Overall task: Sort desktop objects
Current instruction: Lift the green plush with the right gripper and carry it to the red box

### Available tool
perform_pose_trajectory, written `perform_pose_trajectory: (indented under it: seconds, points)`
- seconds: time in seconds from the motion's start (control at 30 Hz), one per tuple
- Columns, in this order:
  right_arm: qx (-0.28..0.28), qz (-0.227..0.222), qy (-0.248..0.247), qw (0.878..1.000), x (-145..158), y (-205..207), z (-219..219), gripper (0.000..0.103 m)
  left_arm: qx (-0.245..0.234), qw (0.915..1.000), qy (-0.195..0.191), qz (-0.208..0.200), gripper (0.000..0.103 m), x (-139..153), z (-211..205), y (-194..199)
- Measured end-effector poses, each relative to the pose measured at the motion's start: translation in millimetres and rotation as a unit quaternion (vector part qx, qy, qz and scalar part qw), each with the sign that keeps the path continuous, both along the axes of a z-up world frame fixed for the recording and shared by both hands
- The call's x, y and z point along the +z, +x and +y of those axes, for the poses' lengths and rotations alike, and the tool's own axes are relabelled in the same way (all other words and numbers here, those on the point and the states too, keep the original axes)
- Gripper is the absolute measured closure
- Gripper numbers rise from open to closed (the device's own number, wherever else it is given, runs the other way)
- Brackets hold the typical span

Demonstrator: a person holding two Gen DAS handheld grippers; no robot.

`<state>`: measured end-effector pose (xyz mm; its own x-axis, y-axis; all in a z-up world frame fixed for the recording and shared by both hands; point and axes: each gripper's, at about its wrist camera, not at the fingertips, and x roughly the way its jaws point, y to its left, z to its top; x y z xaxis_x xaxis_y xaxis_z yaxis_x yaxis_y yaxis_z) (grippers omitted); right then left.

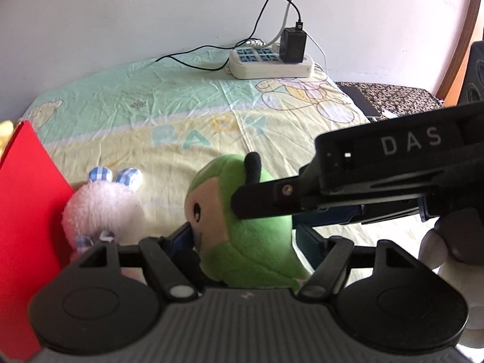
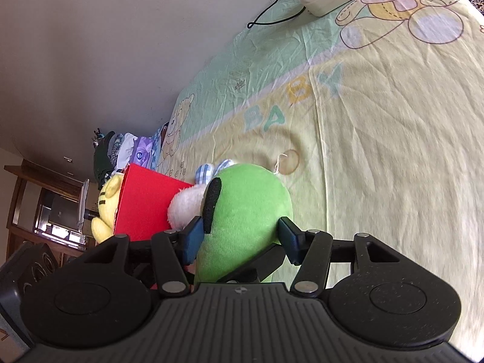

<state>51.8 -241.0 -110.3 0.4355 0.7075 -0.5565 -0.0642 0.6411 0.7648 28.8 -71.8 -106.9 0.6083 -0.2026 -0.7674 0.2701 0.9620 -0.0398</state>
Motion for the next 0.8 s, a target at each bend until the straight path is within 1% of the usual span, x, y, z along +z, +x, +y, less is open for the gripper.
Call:
perform_pose_trajectory:
  seconds: [0.2, 0.37, 0.53, 0.7, 0.8]
  points:
    - [-0.006, -0.001, -0.009, 1.000, 8, -39, 12, 0.046, -0.028, 0.9996, -0.006, 0.005, 0.029, 8, 15, -35]
    - [-0.010, 0.000, -0.014, 1.000, 13, -64, 31, 0.046, -0.056, 0.9984, -0.010, 0.001, 0.029, 16, 38, -64]
    - [-0.022, 0.006, -0.007, 1.000, 20, -91, 61, 0.046, -0.087, 0.9958, -0.018, -0.018, 0.029, 31, 76, -87]
    - [-0.033, -0.001, -0.002, 0.999, 33, -118, 107, 0.047, -0.122, 0.9914, -0.020, -0.044, 0.029, 52, 123, -111]
    - [-0.041, -0.013, 0.001, 0.999, 43, -133, 132, 0.047, -0.134, 0.9891, -0.024, -0.057, 0.029, 61, 153, -125]
